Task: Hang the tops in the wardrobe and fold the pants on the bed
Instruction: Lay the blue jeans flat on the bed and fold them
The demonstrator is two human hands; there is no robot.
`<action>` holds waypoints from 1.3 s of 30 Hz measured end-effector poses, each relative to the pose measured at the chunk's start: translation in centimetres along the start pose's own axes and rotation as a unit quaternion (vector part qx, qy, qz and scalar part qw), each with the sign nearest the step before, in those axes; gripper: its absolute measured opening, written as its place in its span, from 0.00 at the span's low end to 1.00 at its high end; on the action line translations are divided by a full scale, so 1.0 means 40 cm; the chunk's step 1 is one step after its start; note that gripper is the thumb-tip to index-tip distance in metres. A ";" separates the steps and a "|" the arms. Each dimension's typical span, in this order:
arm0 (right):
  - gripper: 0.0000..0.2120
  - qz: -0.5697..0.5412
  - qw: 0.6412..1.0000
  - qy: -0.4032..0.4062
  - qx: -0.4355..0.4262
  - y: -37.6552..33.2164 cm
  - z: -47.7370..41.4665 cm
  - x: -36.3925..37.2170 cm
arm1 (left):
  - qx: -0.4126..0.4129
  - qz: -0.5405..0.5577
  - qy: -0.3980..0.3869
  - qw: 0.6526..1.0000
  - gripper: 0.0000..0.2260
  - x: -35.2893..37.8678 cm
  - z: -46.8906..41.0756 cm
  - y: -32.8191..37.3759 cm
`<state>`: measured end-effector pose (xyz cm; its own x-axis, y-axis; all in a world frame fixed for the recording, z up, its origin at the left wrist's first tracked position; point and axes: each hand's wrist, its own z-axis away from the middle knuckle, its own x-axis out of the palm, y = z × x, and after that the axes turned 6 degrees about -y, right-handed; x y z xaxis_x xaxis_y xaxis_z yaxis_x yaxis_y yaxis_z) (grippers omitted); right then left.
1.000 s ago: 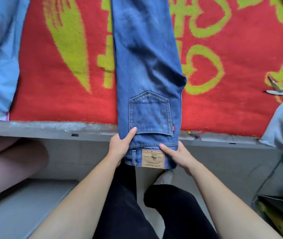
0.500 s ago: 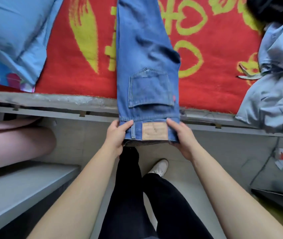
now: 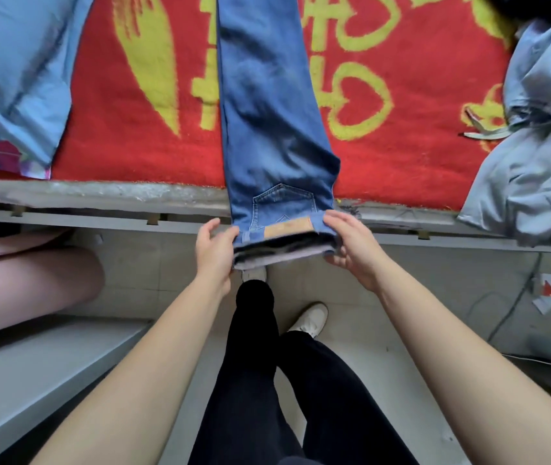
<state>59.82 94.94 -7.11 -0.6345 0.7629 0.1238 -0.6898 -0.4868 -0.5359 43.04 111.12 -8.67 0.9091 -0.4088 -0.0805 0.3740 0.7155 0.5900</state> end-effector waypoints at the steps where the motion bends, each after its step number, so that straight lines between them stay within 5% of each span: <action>1: 0.05 -0.009 1.000 -0.003 -0.014 -0.041 -0.021 0.013 | 0.021 0.003 -0.008 1.000 0.09 0.011 -0.018 0.039; 3: 0.07 -0.031 0.999 0.011 -0.034 -0.135 -0.071 0.042 | 0.035 0.046 -0.036 0.998 0.04 0.036 -0.068 0.126; 7: 0.18 -0.066 0.995 0.021 -0.078 -0.280 -0.211 0.078 | 0.047 0.139 -0.114 0.983 0.15 0.083 -0.195 0.257; 9: 0.24 0.084 0.988 0.071 -0.112 -0.294 -0.270 0.077 | 0.064 0.023 -0.081 0.994 0.21 0.095 -0.247 0.269; 12: 0.25 0.436 0.875 0.105 -0.182 -0.256 -0.315 0.064 | 0.125 -0.284 -0.036 0.950 0.26 0.088 -0.309 0.236; 15: 0.27 0.622 0.743 0.100 -0.225 -0.201 -0.333 0.050 | 0.131 -0.365 -0.059 0.920 0.29 0.094 -0.339 0.200; 17: 0.29 0.656 0.712 0.102 -0.231 -0.177 -0.342 0.051 | 0.129 -0.369 -0.029 0.920 0.30 0.108 -0.355 0.201; 21: 0.26 0.567 0.764 0.144 -0.271 -0.166 -0.336 0.082 | 0.146 -0.377 -0.028 0.914 0.22 0.137 -0.372 0.234; 28: 0.24 0.466 0.708 0.204 -0.490 -0.270 -0.343 0.110 | 0.411 -0.280 -0.025 0.867 0.10 0.183 -0.315 0.288; 31: 0.20 0.555 0.685 0.191 -0.432 -0.319 -0.400 0.124 | 0.319 -0.329 -0.015 0.889 0.13 0.201 -0.396 0.301; 34: 0.23 0.675 0.684 0.136 -0.241 -0.313 -0.475 0.129 | 0.175 -0.461 -0.010 0.870 0.19 0.212 -0.494 0.307; 39: 0.34 0.553 0.774 0.173 -0.254 -0.299 -0.490 0.131 | 0.165 -0.467 -0.002 0.869 0.25 0.194 -0.479 0.291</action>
<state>71.56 113.11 -16.43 -0.5465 0.1095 -0.8303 0.4912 -0.7611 -0.4237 57.96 127.14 -17.80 0.2365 -0.7264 -0.6453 0.8742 -0.1308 0.4676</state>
